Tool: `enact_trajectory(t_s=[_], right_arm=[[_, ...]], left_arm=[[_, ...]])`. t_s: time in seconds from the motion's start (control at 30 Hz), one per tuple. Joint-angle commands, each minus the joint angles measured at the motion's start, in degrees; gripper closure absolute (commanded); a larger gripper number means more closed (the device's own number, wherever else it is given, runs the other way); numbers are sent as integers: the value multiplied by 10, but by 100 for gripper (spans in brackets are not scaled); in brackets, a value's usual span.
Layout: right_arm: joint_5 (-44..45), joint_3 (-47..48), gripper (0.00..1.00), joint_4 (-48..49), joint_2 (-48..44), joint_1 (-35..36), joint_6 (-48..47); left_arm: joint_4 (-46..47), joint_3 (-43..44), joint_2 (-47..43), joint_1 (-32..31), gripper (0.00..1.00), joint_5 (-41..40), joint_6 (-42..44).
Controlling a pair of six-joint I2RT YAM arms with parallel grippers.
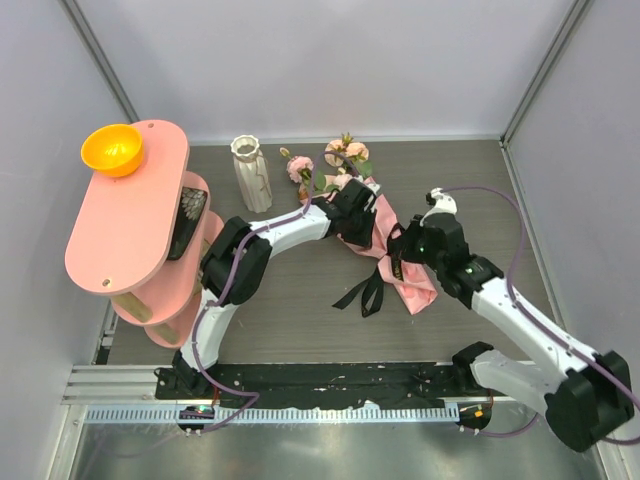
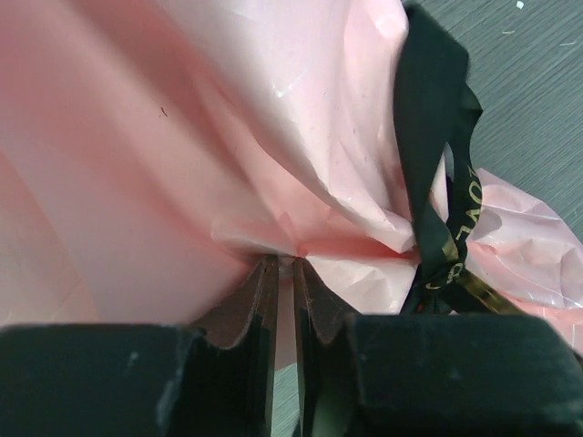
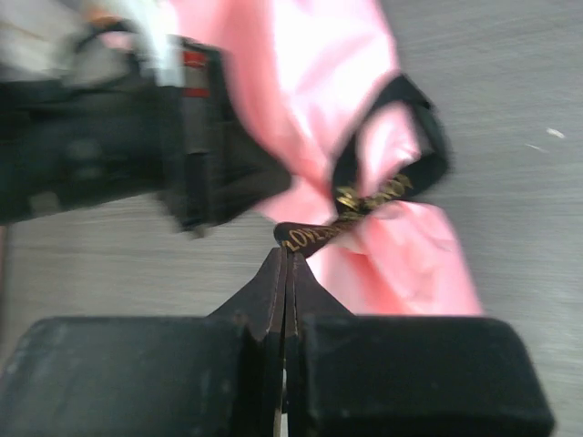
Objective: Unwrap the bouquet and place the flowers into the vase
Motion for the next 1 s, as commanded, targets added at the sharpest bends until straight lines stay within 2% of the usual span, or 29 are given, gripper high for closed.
enact_trajectory(t_s=[0.0,0.03,0.07,0.13,0.17,0.23,0.27,0.37,0.47,0.6,0.7,0.8,0.83,0.9,0.93,0.97], right_arm=[[-176,-44,99,162,-93,4,27],[-228,-40,99,179,-98,4,31],[-236,-29,99,179,-107,4,31],[-201,-13,99,134,-129,4,21],[-86,7,99,109,-155,4,4],[54,30,99,28,-172,3,-8],[213,57,99,0,-178,4,-10],[431,89,99,-63,-179,4,13],[483,97,99,-65,-199,4,19],[451,66,99,28,-233,4,-38],[484,68,99,46,-216,4,-60],[630,103,99,57,-131,3,-121],[687,124,99,22,-105,3,-116],[710,184,99,-9,-25,1,-109],[700,204,99,-38,-2,-19,-112],[657,248,99,-74,39,-39,-67]], left_arm=[[-3,8,16,-3,85,-14,7],[-4,7,17,-3,85,-16,8],[-5,8,17,-3,86,-17,9],[-4,8,18,-3,86,-18,9],[-4,9,19,-3,86,-17,9],[-4,9,21,-3,86,-13,6],[-4,8,21,-3,86,-13,5],[-5,8,20,-4,86,-13,7],[-8,10,19,-4,86,-16,10],[-11,13,22,-4,87,-15,10],[-14,14,23,-5,87,-15,11],[-20,19,25,-4,87,-15,12],[-20,19,24,-4,87,-15,12],[-20,19,24,-4,87,-14,11],[-21,21,23,-5,87,-14,11],[-21,21,23,-6,87,-14,11]])
